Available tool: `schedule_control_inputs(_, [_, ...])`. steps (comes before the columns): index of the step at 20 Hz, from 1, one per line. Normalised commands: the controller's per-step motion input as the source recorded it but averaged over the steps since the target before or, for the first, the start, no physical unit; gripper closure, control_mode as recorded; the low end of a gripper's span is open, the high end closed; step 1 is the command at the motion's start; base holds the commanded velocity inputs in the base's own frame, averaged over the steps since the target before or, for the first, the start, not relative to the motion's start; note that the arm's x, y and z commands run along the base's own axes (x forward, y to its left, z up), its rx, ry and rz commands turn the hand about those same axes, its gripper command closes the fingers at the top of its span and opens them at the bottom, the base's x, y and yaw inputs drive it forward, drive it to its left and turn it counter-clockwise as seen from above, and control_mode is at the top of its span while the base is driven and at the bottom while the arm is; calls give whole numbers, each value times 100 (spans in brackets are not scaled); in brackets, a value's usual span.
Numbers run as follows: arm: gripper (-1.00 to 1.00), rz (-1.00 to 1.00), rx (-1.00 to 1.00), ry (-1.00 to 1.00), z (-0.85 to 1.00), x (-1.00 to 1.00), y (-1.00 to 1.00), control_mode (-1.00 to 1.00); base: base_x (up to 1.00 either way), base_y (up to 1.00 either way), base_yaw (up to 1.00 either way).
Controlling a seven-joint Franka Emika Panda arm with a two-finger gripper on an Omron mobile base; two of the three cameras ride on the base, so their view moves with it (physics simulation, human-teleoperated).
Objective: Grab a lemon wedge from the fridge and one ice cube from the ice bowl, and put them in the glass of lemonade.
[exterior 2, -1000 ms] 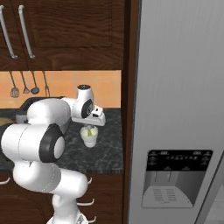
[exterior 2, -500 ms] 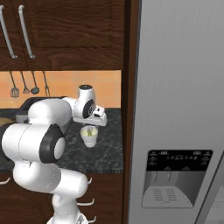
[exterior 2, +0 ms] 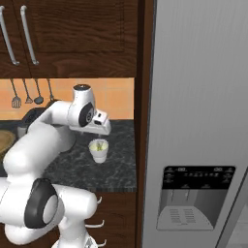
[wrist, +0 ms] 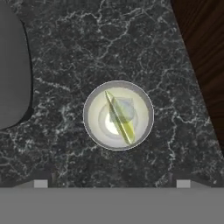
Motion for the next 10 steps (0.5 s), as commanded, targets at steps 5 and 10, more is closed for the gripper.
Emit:
schedule_control_inputs(5, [-100,9,0,-14,9,-79,38,-100,0,0,0])
schedule_control_inputs(10, [-100,7,0,-8,0,-71,17,-100,0,0,0])
